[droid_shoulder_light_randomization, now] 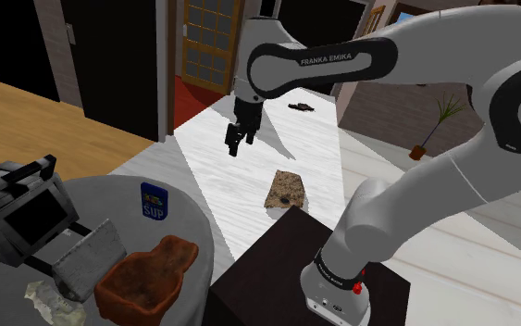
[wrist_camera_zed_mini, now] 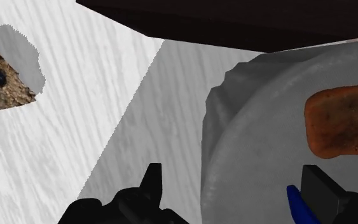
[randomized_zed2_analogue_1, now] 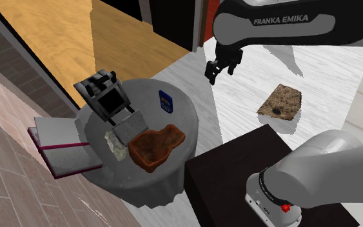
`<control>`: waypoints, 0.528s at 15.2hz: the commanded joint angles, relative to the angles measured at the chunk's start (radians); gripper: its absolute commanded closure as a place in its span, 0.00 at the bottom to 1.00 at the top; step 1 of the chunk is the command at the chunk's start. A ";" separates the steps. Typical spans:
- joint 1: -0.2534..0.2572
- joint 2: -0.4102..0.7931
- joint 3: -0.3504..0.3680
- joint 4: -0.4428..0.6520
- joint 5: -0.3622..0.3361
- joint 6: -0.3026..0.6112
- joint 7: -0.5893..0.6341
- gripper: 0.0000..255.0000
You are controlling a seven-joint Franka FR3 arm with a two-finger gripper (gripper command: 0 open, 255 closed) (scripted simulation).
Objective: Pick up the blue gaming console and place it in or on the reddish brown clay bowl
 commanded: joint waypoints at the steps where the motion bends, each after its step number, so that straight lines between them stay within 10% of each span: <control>1: 0.017 0.065 0.010 0.010 0.011 0.057 -0.003 0.00; 8: 0.068 0.297 0.048 0.076 0.042 0.227 -0.020 0.00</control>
